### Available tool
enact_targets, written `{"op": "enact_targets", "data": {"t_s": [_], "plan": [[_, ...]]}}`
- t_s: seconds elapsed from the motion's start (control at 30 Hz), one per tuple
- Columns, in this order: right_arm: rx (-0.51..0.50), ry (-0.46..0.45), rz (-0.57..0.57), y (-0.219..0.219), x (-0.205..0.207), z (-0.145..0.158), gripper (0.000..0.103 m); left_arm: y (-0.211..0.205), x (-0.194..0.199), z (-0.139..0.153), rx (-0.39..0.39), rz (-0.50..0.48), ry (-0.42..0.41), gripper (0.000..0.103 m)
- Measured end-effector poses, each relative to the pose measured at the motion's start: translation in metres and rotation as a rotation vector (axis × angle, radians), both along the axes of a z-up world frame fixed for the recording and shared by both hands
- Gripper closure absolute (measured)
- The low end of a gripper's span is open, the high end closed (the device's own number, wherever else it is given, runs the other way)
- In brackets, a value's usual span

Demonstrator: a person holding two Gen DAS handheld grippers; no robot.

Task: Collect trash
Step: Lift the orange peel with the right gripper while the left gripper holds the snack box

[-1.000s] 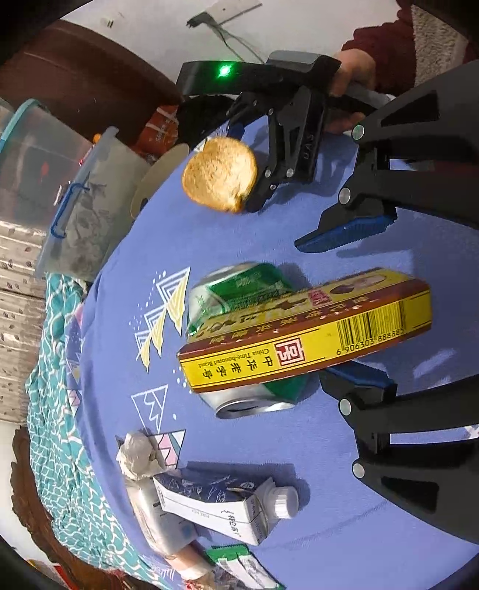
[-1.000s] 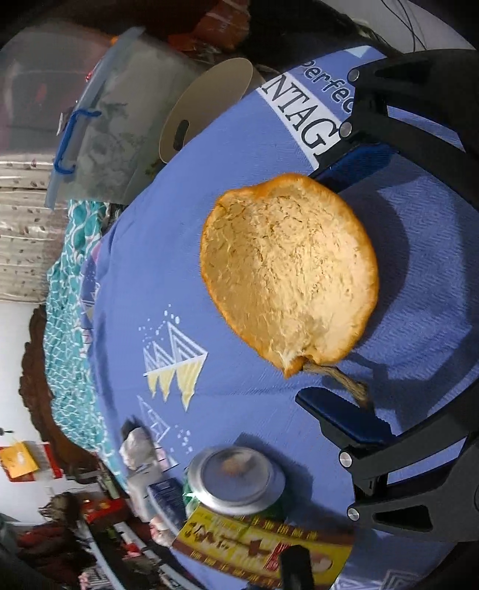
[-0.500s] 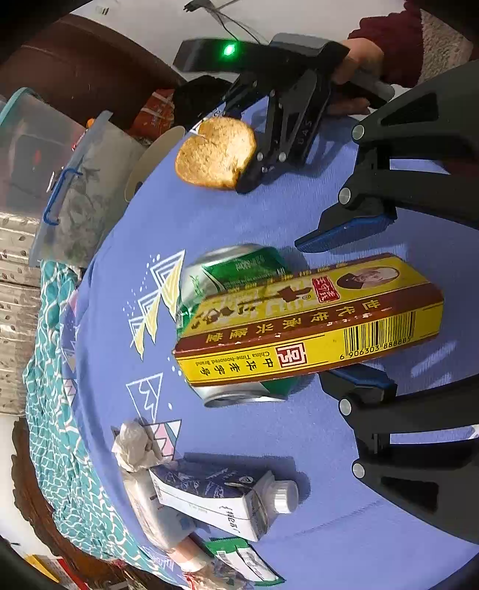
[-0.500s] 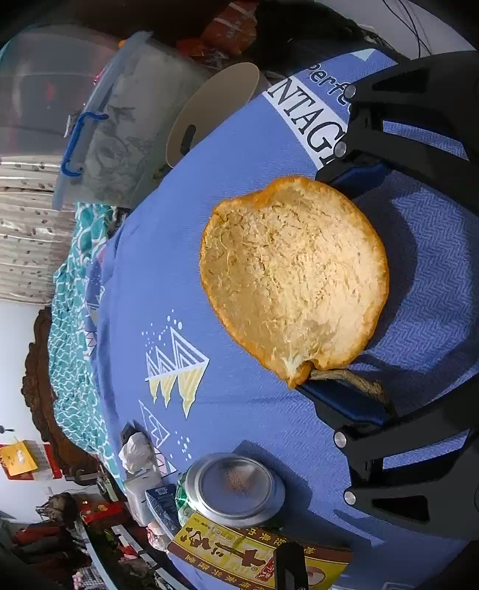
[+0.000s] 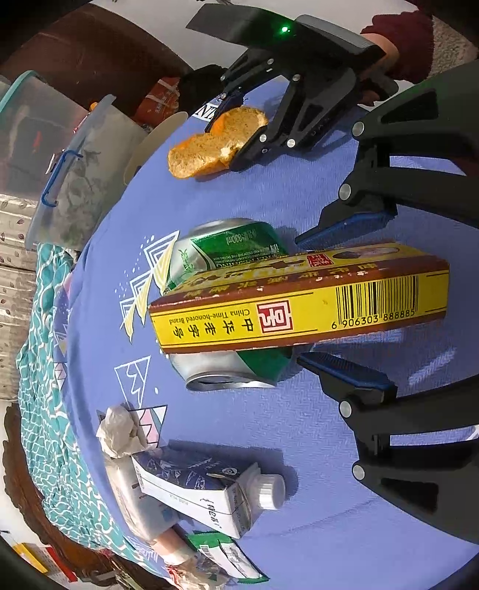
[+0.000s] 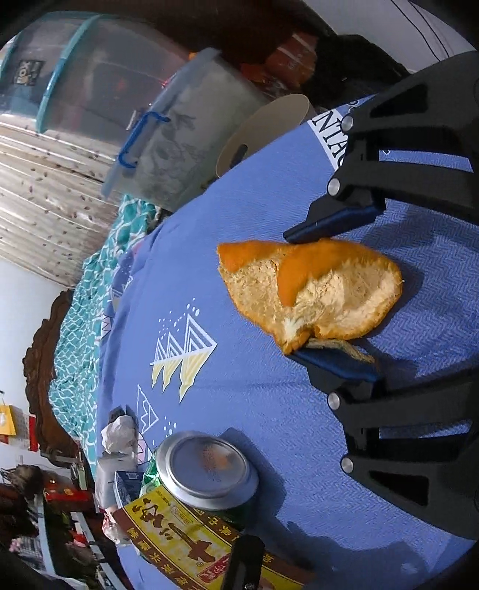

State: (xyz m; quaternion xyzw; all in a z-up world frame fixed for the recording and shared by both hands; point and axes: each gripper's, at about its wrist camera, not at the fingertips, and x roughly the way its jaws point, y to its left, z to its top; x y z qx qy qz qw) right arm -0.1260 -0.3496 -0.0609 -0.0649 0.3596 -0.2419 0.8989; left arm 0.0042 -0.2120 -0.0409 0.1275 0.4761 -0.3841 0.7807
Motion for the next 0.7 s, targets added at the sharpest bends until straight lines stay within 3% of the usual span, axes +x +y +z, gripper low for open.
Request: {"op": "enact_targets", "data": {"t_s": [0.23, 0.47, 0.57, 0.63, 0.7], "plan": [[0.025, -0.023, 0.000, -0.001, -0.004, 0.003, 0.053, 0.003, 0.003, -0.005, 0.014, 0.020, -0.003, 0.045], [0.020, -0.020, -0.001, -0.002, -0.002, 0.002, 0.046, 0.003, 0.003, -0.010, 0.052, 0.055, -0.047, 0.043], [0.037, -0.024, -0.003, -0.005, -0.003, 0.002, 0.043, 0.003, 0.003, -0.009, 0.057, 0.058, -0.061, 0.055], [0.055, -0.025, -0.004, -0.008, -0.003, 0.002, 0.042, 0.003, 0.002, -0.009, 0.064, 0.059, -0.072, 0.078], [0.066, -0.027, -0.005, -0.010, -0.003, 0.001, 0.041, 0.002, 0.003, -0.009, 0.068, 0.057, -0.081, 0.080]]}}
